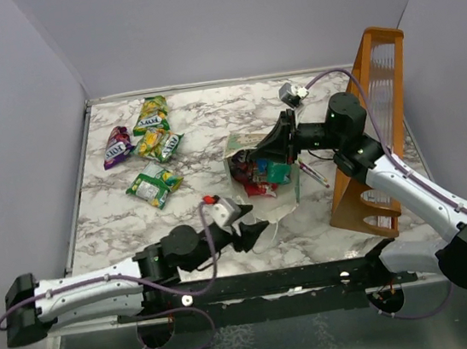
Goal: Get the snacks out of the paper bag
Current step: Take out the snack from the paper bag.
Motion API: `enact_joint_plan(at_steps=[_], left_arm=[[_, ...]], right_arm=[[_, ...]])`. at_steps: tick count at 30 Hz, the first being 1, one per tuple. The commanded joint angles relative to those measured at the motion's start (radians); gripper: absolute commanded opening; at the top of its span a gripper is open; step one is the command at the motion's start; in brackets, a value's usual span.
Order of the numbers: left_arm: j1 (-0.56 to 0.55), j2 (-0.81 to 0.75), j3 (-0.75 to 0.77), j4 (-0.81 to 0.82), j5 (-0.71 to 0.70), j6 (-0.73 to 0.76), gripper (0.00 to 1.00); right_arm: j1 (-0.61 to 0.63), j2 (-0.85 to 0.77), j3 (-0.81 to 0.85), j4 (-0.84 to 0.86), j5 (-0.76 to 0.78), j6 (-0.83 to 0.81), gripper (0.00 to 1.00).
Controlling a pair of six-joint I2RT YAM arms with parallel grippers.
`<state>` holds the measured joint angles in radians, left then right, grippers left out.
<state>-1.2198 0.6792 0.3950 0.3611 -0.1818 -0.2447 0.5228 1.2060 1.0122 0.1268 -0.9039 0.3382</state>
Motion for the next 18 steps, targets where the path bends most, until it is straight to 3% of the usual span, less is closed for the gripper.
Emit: enact_joint_plan(at_steps=[1, 6, 12, 18], left_arm=[[-0.169, 0.243, 0.174, -0.133, -0.376, 0.213, 0.56], [-0.159, 0.467, 0.275, -0.15, -0.433, 0.273, 0.56], [-0.066, 0.564, 0.287, -0.088, -0.359, 0.263, 0.5], [0.026, 0.685, 0.364, -0.144, -0.287, 0.251, 0.44]], right_arm=[[0.006, 0.009, 0.028, -0.011, 0.035, 0.007, 0.01], [0.006, -0.008, 0.035, -0.018, 0.037, 0.008, 0.01], [0.006, -0.024, 0.044, -0.04, 0.014, -0.004, 0.01], [0.006, -0.034, 0.042, -0.044, 0.004, -0.011, 0.01]])
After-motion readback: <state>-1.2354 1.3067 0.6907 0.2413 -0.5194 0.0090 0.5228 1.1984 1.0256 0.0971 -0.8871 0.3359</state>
